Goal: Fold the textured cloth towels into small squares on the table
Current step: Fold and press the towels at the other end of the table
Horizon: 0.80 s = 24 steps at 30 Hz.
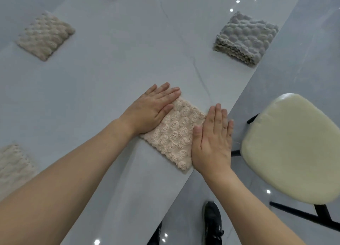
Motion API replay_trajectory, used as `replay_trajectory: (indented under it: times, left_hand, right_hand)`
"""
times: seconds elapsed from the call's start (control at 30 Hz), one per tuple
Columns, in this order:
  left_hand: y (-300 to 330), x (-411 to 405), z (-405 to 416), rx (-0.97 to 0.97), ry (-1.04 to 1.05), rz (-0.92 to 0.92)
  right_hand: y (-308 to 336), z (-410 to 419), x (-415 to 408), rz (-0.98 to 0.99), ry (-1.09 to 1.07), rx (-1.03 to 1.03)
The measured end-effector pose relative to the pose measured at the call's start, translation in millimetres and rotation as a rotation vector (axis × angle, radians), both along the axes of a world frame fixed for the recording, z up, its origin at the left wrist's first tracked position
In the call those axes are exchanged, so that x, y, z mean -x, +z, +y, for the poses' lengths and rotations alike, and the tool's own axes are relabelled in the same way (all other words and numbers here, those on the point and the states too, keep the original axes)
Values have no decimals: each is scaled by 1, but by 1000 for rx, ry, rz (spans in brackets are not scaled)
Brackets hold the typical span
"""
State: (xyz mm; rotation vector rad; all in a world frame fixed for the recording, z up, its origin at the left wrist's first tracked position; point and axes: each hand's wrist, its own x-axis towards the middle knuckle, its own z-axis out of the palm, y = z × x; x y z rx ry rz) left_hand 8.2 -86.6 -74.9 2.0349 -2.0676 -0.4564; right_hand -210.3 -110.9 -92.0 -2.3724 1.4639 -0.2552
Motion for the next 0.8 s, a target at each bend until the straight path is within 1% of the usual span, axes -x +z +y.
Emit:
replay_trajectory:
  times: [0.13,0.2,0.23,0.27,0.33,0.4,0.43,0.47,0.53,0.6,0.7,0.8]
  left_hand:
    - [1,0,-2,26,60,59]
    - [4,3,-4,13,167,121]
    - [7,6,-3,15,278,174]
    - [10,12,0,41,433,238]
    - [19,33,11,177,819,375]
    - [29,67,28,337,1168,516]
    - [33,87,34,394,1289,597]
    - [38,108,38,431,1368,673]
    - [42,143,37,479,1412,748]
    - [37,163,29,531,1408,749]
    - [30,167,16,566,1458,758]
    - [22,166,13,535,1490,716]
  right_hand:
    - [-2,-11,17,0,148,60]
    - [2,-23,27,-12,227,59]
    - [5,-31,31,-39,271,43]
    - [9,-41,34,-81,321,9]
    - [18,-63,31,-199,468,-114]
    - [30,-81,21,-314,629,-299]
    - [35,-87,15,-352,688,-371]
    - [39,-91,9,-368,735,-415]
    - [44,-100,-3,-351,808,-445]
    - [45,-107,-13,-311,890,-433]
    - [40,-111,-25,-266,987,-381]
    - [33,-109,-30,-216,1020,-369]
